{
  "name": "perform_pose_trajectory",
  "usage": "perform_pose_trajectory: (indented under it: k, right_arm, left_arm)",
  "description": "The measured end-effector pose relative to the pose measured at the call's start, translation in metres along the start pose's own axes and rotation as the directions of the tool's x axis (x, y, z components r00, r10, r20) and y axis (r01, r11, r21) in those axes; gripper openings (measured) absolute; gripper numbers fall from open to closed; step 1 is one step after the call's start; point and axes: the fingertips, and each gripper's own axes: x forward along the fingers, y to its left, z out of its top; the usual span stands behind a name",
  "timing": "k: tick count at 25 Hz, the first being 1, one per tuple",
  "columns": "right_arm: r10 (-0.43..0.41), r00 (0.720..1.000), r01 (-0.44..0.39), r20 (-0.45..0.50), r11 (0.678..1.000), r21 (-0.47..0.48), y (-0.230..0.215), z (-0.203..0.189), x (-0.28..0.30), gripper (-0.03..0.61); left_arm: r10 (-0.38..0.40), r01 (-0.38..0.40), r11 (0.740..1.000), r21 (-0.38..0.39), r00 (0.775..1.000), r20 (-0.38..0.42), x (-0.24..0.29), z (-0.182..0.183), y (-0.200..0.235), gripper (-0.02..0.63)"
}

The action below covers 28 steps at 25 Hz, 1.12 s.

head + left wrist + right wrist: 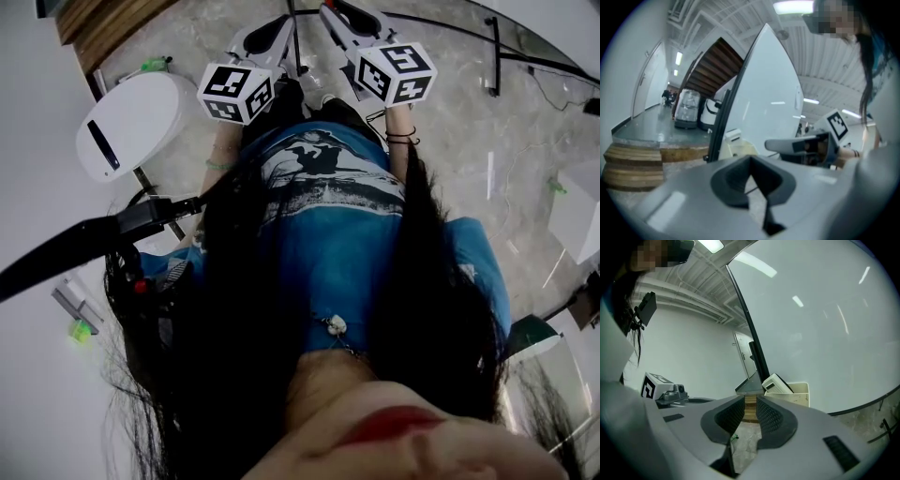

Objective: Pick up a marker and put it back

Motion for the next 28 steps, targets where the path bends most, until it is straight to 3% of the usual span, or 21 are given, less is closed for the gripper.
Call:
perform_pose_trajectory:
  k: [7, 13, 20, 28]
  right_arm:
    - [0.08, 0.996, -0.08, -0.045, 0.997, -0.002, 0.014, -0.014, -0.008, 0.041]
    - [0.191, 0.978, -0.19, -0.084, 0.982, 0.018, 0.031, -0.041, -0.052, 0.031]
    - [0.236, 0.963, -0.234, -0.127, 0.972, 0.033, 0.052, -0.072, -0.067, 0.028]
    - [0.23, 0.959, -0.229, -0.167, 0.973, 0.026, 0.06, -0.086, -0.072, 0.026]
  left_arm:
    - [0.058, -0.058, 0.998, -0.035, 0.998, 0.006, -0.009, -0.012, -0.014, -0.009]
    - [0.143, -0.143, 0.986, -0.082, 0.99, -0.003, -0.035, -0.047, -0.066, -0.009]
    - [0.195, -0.198, 0.974, -0.11, 0.98, -0.034, -0.066, -0.077, -0.087, -0.009]
    - [0.192, -0.194, 0.975, -0.113, 0.981, -0.03, -0.076, -0.076, -0.092, -0.009]
